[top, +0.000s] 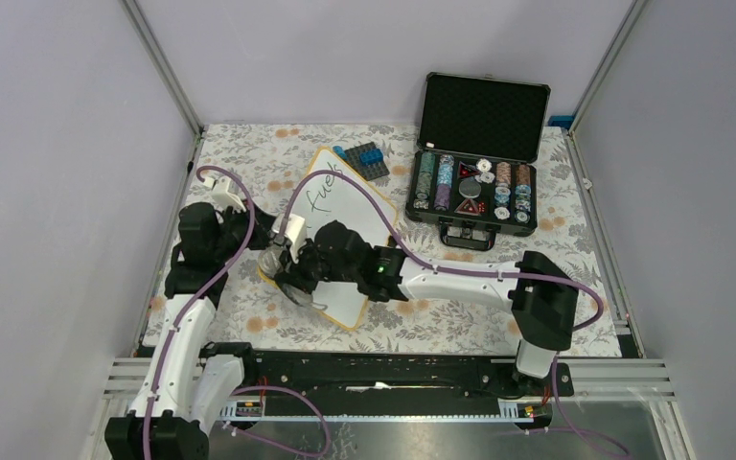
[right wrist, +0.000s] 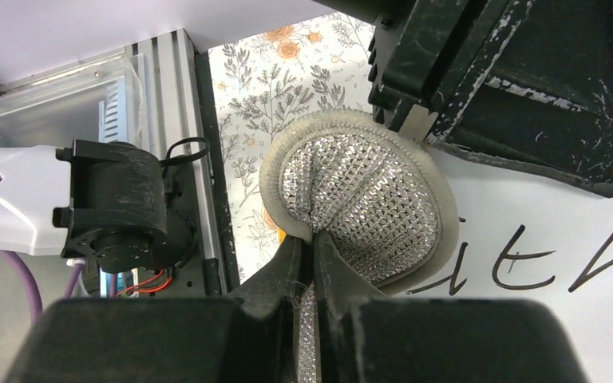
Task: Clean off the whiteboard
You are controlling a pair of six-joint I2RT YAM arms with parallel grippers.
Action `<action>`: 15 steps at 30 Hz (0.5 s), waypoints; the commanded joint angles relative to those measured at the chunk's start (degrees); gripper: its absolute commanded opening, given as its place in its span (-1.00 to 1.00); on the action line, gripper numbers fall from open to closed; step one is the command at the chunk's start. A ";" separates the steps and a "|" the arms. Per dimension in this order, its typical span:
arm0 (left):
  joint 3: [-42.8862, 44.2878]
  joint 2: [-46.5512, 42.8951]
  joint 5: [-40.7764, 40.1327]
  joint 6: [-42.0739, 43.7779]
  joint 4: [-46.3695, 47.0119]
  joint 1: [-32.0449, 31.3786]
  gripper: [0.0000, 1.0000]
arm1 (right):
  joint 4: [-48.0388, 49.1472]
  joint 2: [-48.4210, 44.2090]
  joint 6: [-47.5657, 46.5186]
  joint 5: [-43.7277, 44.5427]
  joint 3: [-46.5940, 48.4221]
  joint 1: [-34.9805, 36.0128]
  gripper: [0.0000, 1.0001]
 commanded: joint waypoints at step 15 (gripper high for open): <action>0.33 -0.60 1.45 1.79 -0.02 -2.52 -1.00 | 0.23 -4.19 -1.24 7.17 -15.68 1.72 -1.00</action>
